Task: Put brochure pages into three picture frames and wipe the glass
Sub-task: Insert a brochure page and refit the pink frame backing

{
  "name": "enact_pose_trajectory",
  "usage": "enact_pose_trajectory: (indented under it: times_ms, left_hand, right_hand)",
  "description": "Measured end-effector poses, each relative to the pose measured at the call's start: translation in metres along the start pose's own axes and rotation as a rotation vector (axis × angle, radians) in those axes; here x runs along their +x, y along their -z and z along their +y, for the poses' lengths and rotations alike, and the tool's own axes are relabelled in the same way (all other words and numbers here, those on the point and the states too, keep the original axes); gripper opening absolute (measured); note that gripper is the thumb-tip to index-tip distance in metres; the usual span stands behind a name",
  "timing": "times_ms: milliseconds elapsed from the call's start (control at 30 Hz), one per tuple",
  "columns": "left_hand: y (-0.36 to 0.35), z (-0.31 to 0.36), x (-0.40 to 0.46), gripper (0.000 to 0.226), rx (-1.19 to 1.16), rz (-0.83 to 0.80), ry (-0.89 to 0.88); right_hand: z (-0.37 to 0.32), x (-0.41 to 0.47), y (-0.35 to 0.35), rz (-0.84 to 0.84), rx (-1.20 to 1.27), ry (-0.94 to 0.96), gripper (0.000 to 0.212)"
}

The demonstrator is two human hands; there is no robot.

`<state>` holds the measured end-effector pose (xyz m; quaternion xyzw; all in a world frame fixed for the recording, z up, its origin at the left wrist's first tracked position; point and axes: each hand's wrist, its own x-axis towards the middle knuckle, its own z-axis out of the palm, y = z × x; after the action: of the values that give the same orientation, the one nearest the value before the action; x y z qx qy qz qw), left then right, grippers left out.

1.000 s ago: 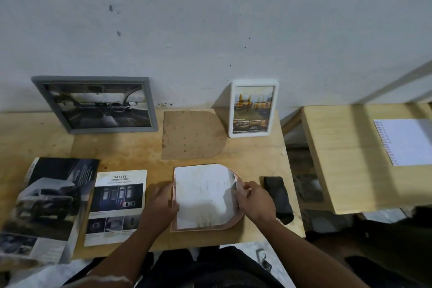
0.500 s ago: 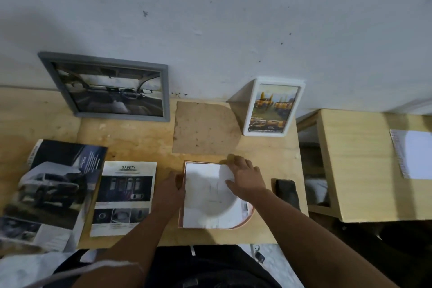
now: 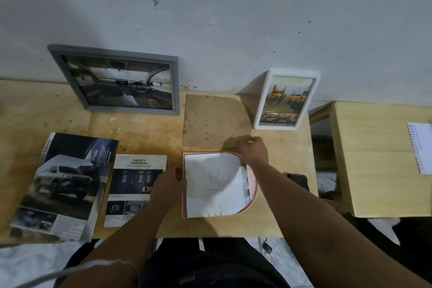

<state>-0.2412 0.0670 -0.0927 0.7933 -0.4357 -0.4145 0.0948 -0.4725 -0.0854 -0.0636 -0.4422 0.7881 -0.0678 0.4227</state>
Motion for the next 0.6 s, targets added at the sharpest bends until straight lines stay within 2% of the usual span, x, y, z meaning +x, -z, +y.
enact_pose_trajectory:
  times_ms: [133,200,300,433,500,600]
  left_hand:
    - [-0.002,-0.007,0.000,0.035,0.005,-0.033,0.030]
    - [-0.004,-0.007,-0.001,0.046,-0.015,-0.048,0.017]
    - [-0.006,-0.003,-0.006,0.077,-0.064,-0.055,-0.069]
    - [-0.015,0.000,-0.013,0.113,0.237,-0.092,-0.129]
    - [-0.022,-0.003,-0.017,0.114,0.403,-0.087,-0.162]
    - [-0.027,-0.004,-0.023,0.109,0.524,-0.115,-0.169]
  right_hand:
    - [-0.014,0.016,-0.006,-0.002,0.205,-0.195,0.068]
    - [-0.012,0.021,-0.010,-0.022,0.216,-0.243,0.054]
    - [-0.008,0.019,-0.015,-0.084,0.388,-0.254,0.032]
    - [-0.003,0.019,-0.012,0.002,0.379,-0.270,0.009]
    - [-0.002,0.017,-0.011,0.031,0.471,-0.257,0.007]
    - [0.001,0.010,-0.004,0.070,0.627,-0.217,0.011]
